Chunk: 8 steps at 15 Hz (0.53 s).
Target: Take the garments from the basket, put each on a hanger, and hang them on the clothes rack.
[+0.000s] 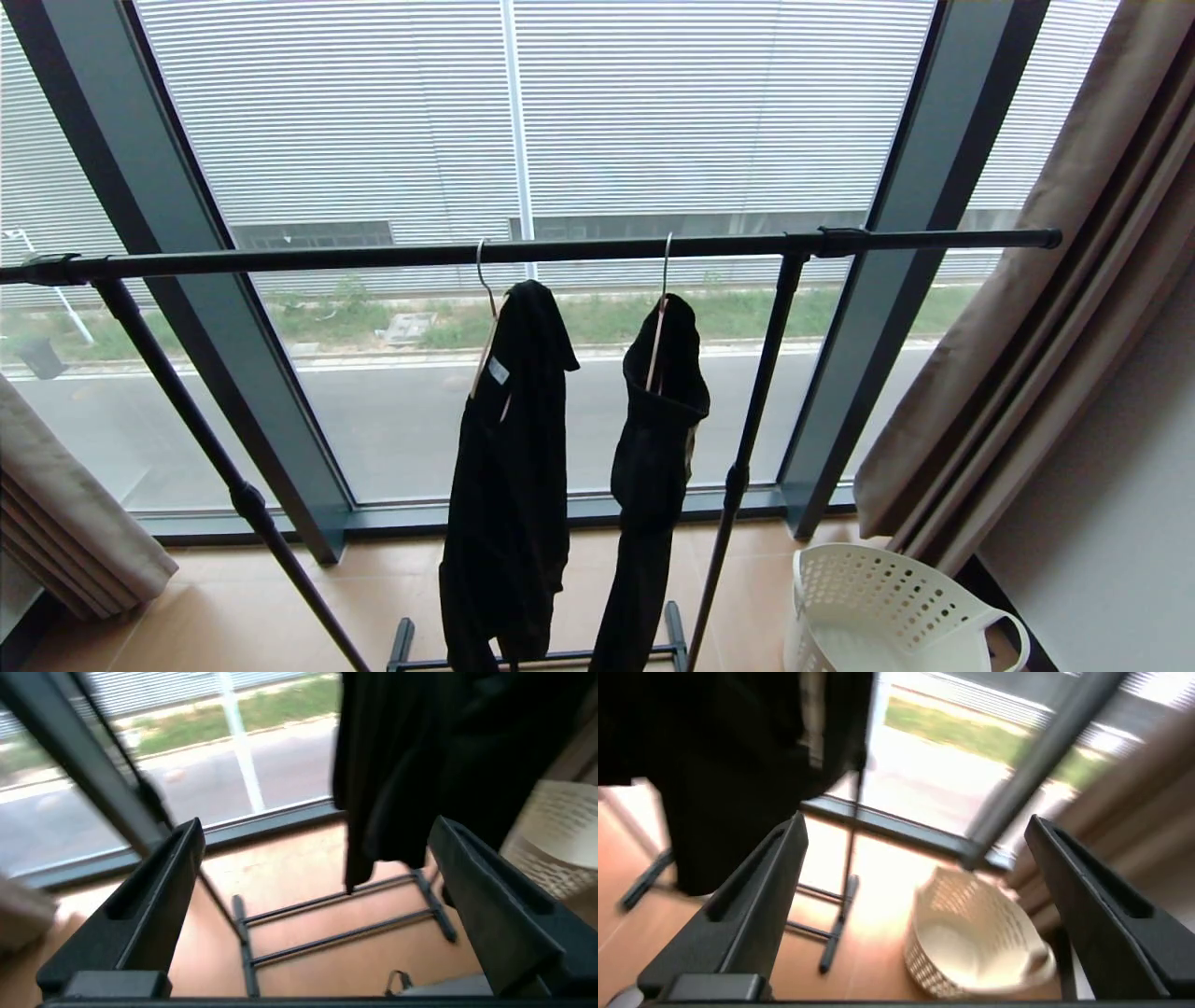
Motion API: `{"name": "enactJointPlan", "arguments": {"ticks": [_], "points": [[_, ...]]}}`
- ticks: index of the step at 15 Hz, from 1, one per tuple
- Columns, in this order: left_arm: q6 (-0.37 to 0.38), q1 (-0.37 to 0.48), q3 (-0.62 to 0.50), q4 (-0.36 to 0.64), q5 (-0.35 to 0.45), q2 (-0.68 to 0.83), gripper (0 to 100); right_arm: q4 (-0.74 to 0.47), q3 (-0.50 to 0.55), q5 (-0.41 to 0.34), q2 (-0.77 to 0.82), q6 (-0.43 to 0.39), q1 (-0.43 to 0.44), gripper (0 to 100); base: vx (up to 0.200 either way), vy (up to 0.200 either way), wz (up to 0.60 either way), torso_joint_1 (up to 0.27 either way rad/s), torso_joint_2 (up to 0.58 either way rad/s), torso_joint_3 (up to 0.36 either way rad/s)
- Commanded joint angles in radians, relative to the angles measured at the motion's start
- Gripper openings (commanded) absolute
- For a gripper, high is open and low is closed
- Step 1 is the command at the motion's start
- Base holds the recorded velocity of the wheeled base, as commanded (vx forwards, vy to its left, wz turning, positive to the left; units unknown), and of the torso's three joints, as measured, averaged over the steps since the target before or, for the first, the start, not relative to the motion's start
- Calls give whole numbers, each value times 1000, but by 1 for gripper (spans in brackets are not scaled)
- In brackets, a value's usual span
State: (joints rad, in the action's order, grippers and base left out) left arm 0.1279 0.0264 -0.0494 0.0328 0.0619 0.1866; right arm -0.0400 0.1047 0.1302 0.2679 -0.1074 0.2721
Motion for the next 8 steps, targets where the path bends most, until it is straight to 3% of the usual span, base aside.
{"name": "enactJointPlan", "arguments": {"ticks": [1, 4, 6, 8], "points": [[-13, -40, 31, 6, -2, -141, 100, -9, -68, 2, -165, 9, -91, 100, 0, 0, 0, 0, 0, 0], [-103, -31, 32, 6, -59, -187, 100, 12, -79, 5, -177, 89, -188, 100, 0, 0, 0, 0, 0, 0], [-139, -31, 34, 6, -119, -187, 100, 9, -77, 5, -243, 92, -283, 100, 0, 0, 0, 0, 0, 0], [-136, -34, 34, 7, -136, -187, 100, 2, -80, 91, -251, 100, -287, 100, 0, 0, 0, 0, 0, 0]]}}
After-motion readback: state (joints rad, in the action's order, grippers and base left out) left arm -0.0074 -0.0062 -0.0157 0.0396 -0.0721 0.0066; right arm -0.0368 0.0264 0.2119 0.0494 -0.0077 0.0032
